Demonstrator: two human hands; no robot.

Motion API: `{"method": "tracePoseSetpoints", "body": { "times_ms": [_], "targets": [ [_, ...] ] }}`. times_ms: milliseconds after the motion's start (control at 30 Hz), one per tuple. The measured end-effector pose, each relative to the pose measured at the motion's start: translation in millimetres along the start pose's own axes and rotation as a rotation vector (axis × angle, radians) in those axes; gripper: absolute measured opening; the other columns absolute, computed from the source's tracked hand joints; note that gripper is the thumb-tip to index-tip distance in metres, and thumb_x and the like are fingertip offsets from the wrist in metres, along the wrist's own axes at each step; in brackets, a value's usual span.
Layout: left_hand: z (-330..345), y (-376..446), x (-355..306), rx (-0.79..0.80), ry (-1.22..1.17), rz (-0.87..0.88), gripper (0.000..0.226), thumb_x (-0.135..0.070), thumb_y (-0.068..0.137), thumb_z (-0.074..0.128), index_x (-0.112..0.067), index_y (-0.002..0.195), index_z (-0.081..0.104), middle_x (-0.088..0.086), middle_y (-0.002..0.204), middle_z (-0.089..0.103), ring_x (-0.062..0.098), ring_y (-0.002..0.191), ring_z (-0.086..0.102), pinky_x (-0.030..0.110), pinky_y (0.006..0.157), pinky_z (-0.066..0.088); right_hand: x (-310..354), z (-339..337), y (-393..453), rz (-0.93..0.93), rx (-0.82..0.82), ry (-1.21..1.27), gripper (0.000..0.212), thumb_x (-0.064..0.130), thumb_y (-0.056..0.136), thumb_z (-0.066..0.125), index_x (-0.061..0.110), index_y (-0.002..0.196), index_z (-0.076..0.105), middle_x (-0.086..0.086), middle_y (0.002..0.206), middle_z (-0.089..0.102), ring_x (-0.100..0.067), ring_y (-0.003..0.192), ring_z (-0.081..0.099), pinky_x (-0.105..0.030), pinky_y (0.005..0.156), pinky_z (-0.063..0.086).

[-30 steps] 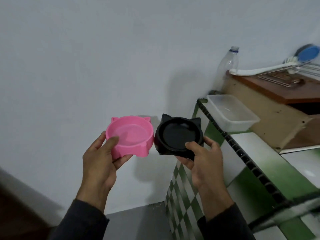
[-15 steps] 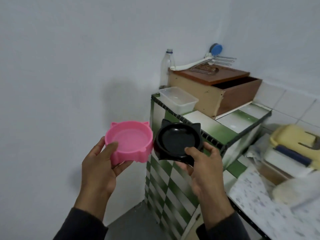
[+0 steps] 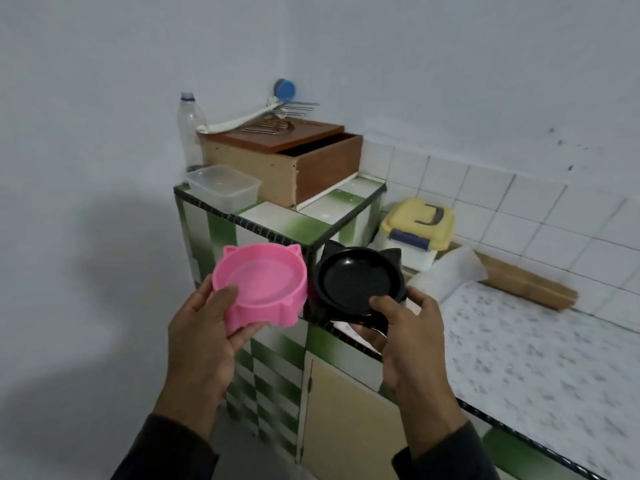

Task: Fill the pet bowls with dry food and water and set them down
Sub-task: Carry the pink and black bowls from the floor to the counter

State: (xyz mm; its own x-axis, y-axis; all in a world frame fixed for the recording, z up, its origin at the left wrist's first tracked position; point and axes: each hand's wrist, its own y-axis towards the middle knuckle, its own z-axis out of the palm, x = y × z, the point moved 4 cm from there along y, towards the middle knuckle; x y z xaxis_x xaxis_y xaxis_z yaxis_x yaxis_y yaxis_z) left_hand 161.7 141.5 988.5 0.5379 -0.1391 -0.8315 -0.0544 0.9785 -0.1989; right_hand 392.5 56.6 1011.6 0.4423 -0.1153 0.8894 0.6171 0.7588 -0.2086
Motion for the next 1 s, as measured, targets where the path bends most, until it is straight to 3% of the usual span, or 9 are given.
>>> {"method": "tracePoseSetpoints", "body": {
  "times_ms": [233,1000],
  "targets": [
    [84.6,-49.6,67.8,0.118,0.017,-0.118,0.048,-0.010,0.093,0.068,-0.020,0.140,0.060,0.006,0.135,0.060,0.032,0.117,0.063,0.044,0.069,0.065,54.1,-114.8,-11.2,-0.068,-0.150,0.026,0.061,-0.005,0.088,0.069,0.022,0.136,0.043,-0.017,0.119,0.063,-0.032,0.097,0.072,-0.039,0.064,0.062],
    [308.1,-306.9,310.5,0.485,0.135,-0.392,0.055,-0.007,0.091,0.072,-0.022,0.143,0.059,0.003,0.141,0.059,0.032,0.117,0.064,0.046,0.073,0.063,184.0,-500.6,-107.5,-0.261,-0.597,0.165,0.058,-0.009,0.085,0.068,0.015,0.132,0.046,-0.017,0.115,0.065,-0.035,0.096,0.072,-0.040,0.064,0.062]
  ]
}}
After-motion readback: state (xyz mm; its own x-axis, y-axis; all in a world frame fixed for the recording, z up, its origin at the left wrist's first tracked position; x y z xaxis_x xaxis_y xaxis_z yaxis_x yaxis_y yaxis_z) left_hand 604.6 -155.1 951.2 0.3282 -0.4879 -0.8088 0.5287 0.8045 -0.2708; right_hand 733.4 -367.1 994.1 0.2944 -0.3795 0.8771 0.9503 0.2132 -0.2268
